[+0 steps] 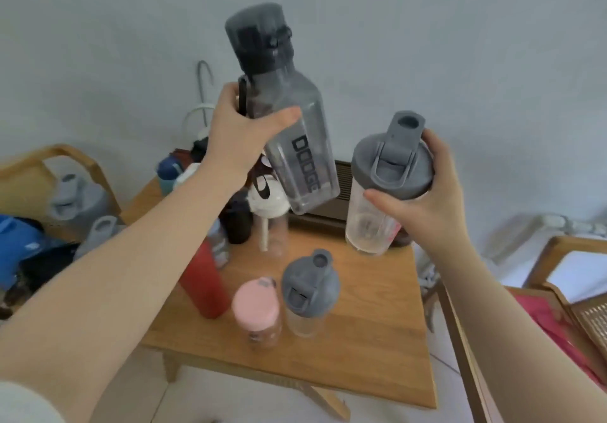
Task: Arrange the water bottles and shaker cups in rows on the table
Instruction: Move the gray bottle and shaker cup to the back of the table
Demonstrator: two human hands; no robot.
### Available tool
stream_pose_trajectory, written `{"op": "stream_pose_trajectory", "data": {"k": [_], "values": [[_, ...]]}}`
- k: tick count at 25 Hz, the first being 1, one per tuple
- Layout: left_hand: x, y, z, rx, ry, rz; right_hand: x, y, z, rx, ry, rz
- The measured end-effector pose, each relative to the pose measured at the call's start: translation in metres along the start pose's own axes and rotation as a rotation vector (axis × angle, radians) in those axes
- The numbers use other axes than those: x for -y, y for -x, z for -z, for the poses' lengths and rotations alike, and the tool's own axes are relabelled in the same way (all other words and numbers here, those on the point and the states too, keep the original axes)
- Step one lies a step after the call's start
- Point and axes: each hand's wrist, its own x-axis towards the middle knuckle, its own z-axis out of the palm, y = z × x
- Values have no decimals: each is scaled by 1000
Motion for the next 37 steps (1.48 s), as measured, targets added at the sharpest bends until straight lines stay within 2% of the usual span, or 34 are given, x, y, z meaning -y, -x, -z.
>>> {"op": "stream_pose_trajectory", "data": {"k": [4, 7, 10, 14, 19, 25, 29, 33, 37], "values": [[-40, -39, 90, -56, -83, -88, 64, -18, -70, 33, -43, 114], [-47, -56, 163, -41, -214, -113, 105, -19, -142, 105, -74, 141], [-37, -73, 240, -33, -291, -130, 138, -25, -223, 144, -100, 137], [-23, -99, 307, -48, -327, -92, 166, -39, -301, 197, -111, 61], [17, -146, 347, -37, -296, -37, 158, -67, -352, 286, -101, -42], [76, -198, 363, -68, -205, 128, 113, -88, -422, 455, -62, -222], [100, -234, 371, -54, -147, 142, 98, -97, -445, 539, 24, -202], [142, -260, 379, 79, -170, 139, 76, -78, -467, 663, 214, -154], [203, -264, 380, 296, -285, 197, 66, -63, -489, 640, 301, -178]]}}
